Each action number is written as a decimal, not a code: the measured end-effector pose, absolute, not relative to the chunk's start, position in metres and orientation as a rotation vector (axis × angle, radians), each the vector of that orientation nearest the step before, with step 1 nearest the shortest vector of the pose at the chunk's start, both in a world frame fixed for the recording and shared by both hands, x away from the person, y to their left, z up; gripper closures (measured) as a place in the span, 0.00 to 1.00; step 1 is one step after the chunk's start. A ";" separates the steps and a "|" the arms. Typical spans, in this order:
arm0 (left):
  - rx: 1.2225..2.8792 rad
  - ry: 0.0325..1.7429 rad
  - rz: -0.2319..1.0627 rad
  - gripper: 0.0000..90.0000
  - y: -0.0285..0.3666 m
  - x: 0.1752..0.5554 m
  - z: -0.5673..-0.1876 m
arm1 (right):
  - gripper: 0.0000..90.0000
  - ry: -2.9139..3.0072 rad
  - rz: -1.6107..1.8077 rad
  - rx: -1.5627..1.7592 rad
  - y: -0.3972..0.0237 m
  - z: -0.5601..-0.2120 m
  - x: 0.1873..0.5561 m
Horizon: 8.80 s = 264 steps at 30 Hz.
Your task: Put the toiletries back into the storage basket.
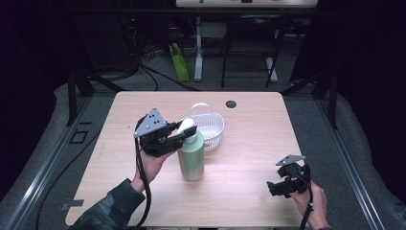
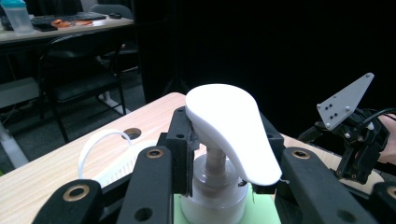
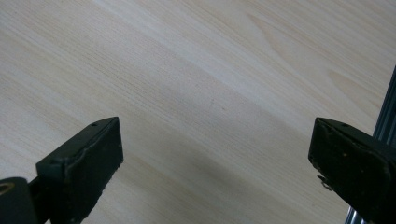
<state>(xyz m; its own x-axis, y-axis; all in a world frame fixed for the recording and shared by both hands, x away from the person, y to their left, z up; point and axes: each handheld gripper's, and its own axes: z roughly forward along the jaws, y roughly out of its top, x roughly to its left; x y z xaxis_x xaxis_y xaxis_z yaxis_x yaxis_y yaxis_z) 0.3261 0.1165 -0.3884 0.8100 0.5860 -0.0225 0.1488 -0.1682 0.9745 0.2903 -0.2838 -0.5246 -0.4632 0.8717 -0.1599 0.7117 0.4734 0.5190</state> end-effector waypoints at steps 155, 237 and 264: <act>1.701 0.559 0.615 0.75 0.074 0.415 -0.284 | 0.04 2.322 0.525 1.341 -0.286 -0.527 0.291; 1.802 0.691 0.569 0.74 0.052 0.465 -0.335 | 0.03 2.319 0.533 1.348 -0.287 -0.526 0.291; 1.808 0.713 0.545 0.75 0.053 0.466 -0.356 | 0.03 2.322 0.531 1.340 -0.287 -0.526 0.291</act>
<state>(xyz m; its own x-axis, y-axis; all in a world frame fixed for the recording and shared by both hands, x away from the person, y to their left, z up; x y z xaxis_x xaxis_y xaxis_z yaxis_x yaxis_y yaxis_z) 0.4662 0.0527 -0.3564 0.7166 0.6969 0.0284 0.2102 -0.2545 0.9439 0.2905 -0.2873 -0.5258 -0.4568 0.8760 -0.1547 0.7217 0.4666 0.5113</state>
